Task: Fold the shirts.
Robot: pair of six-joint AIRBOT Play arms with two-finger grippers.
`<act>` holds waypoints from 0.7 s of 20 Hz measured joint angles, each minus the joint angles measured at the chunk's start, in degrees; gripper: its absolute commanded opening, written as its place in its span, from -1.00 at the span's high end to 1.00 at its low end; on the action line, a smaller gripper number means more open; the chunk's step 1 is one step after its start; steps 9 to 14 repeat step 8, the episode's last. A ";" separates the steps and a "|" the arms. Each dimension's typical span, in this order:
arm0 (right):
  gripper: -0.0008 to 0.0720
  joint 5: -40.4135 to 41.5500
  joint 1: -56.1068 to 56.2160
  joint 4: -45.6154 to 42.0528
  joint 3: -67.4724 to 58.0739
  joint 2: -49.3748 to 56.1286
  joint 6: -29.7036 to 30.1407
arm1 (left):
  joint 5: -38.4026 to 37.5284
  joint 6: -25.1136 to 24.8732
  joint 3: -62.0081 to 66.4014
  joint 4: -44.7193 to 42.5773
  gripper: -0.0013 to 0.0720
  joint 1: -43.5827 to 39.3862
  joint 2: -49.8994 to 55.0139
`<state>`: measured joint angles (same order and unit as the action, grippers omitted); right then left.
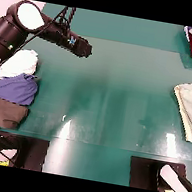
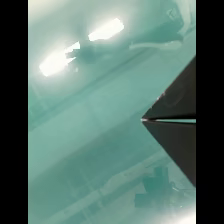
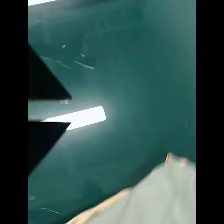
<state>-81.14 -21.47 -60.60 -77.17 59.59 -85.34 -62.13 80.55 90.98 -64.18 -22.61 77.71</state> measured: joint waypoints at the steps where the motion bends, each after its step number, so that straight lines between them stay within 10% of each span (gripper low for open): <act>1: 0.92 1.25 3.61 0.09 -0.31 0.00 0.59 | 0.00 0.00 0.00 0.00 0.91 0.00 0.00; 14: 0.92 4.94 17.64 0.39 -0.81 0.57 2.62 | 0.15 0.00 0.00 0.07 0.90 0.00 0.00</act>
